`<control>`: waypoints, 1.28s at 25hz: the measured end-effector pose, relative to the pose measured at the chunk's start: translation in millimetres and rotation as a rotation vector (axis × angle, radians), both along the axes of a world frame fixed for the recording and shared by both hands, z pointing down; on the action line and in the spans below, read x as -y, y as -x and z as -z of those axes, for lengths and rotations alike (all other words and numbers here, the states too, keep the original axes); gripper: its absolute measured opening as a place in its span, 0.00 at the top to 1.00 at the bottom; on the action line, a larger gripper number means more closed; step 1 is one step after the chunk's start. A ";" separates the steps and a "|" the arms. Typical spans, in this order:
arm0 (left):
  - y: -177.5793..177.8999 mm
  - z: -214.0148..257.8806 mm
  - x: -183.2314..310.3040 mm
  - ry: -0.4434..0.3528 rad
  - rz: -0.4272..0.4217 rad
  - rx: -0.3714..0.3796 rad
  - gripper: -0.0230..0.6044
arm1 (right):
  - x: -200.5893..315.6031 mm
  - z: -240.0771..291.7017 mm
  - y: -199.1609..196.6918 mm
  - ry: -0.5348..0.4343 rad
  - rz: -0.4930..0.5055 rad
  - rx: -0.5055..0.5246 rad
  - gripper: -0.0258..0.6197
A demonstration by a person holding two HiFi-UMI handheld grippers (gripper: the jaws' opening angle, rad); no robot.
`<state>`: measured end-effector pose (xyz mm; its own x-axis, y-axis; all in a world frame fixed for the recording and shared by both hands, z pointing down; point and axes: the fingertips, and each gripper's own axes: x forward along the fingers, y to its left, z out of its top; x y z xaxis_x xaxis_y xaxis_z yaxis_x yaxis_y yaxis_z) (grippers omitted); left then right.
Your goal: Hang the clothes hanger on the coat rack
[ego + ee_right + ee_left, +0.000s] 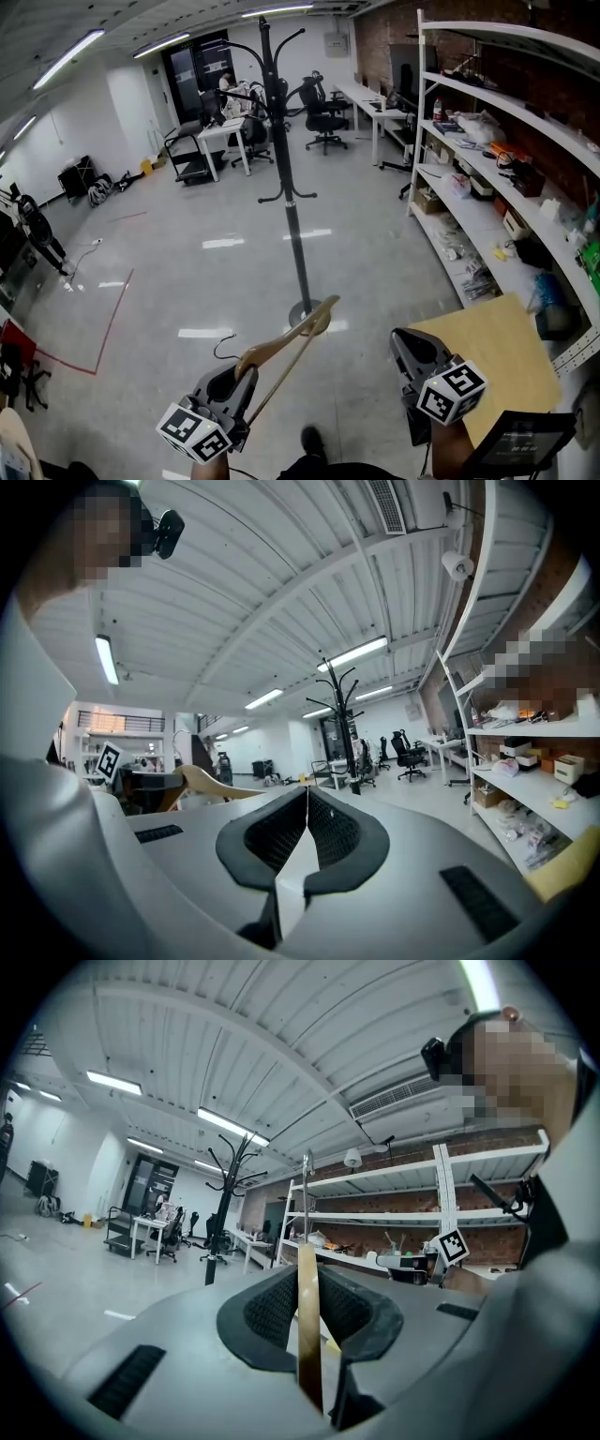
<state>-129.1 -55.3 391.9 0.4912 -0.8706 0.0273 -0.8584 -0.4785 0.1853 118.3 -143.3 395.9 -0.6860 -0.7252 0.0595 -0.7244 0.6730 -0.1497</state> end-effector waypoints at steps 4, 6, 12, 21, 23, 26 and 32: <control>22.7 3.4 43.2 -0.025 -0.021 0.003 0.88 | 40.3 5.1 25.2 -0.009 -0.015 -0.008 0.95; 35.3 3.5 64.6 -0.026 -0.036 -0.001 0.88 | 61.5 4.7 38.5 0.001 -0.027 0.009 0.95; 78.0 8.8 121.2 -0.035 -0.068 0.006 0.88 | 113.3 7.6 74.8 -0.005 -0.052 -0.006 0.95; 101.2 6.2 190.9 -0.019 -0.118 -0.008 0.88 | 173.0 5.7 103.8 0.013 -0.060 -0.030 0.95; 99.5 5.2 208.5 -0.019 -0.126 0.003 0.88 | 190.0 4.7 104.5 0.009 -0.056 -0.026 0.95; 95.4 6.2 235.8 -0.019 -0.137 0.005 0.88 | 219.4 5.7 103.3 0.001 -0.048 -0.016 0.95; 78.3 28.3 294.7 -0.064 -0.169 0.040 0.88 | 288.1 15.9 95.1 -0.023 -0.017 -0.010 0.95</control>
<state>-207.4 -350.0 363.6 0.6306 -0.7761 -0.0024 -0.7706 -0.6265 0.1171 23.2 -431.3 380.0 -0.6727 -0.7383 0.0495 -0.7374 0.6634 -0.1271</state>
